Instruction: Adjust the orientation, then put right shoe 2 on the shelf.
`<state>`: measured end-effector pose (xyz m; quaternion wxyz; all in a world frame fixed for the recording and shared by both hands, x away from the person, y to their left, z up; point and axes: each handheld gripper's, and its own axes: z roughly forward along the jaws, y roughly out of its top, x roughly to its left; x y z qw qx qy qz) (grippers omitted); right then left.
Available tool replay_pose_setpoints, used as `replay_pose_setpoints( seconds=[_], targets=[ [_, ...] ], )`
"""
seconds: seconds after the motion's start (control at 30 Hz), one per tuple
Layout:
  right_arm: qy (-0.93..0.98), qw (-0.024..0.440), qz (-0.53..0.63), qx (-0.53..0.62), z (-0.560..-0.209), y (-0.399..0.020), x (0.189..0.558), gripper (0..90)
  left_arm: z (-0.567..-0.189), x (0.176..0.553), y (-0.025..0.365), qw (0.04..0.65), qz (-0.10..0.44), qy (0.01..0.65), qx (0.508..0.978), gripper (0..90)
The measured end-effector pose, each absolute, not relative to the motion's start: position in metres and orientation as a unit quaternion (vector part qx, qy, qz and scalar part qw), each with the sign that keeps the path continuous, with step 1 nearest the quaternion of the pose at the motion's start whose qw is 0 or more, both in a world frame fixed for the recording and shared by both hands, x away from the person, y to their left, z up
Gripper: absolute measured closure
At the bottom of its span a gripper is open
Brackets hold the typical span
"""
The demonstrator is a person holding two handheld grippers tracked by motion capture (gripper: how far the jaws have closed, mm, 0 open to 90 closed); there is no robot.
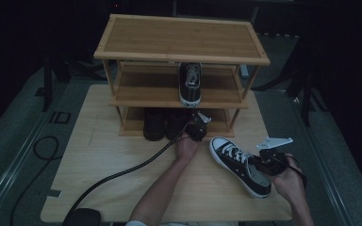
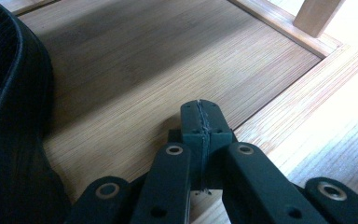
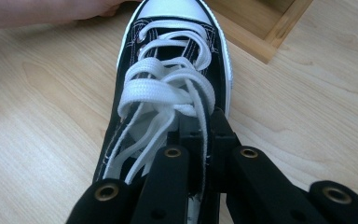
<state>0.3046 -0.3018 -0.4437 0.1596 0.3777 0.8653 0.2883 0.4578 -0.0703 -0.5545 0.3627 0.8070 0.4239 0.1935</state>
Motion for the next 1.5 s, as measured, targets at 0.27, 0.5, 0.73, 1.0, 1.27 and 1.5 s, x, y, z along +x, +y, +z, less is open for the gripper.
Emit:
replay_pose_setpoints(
  seconds=[0.27,0.5,0.73,1.0,1.27,1.5],
  targets=[
    [0.871,0.159,0.297,0.359,-0.436,-0.303,0.302,88.3,-0.554,0.458,-0.070,0.362,0.194,0.424,0.807,90.0],
    [0.875,0.157,0.307,0.339,-0.426,-0.302,0.299,88.3,-0.554,0.458,-0.070,0.362,0.193,0.424,0.807,90.0],
    [0.879,0.152,0.317,0.323,-0.419,-0.300,0.299,88.2,-0.554,0.458,-0.070,0.362,0.193,0.423,0.808,90.0],
    [0.882,0.150,0.322,0.311,-0.415,-0.297,0.299,88.2,-0.554,0.458,-0.070,0.362,0.193,0.423,0.808,90.0],
    [0.882,0.146,0.327,0.305,-0.412,-0.296,0.299,88.2,-0.554,0.458,-0.070,0.362,0.192,0.424,0.808,90.0],
    [0.885,0.141,0.331,0.296,-0.408,-0.298,0.300,88.2,-0.555,0.458,-0.070,0.363,0.193,0.424,0.807,90.0]
  ],
)
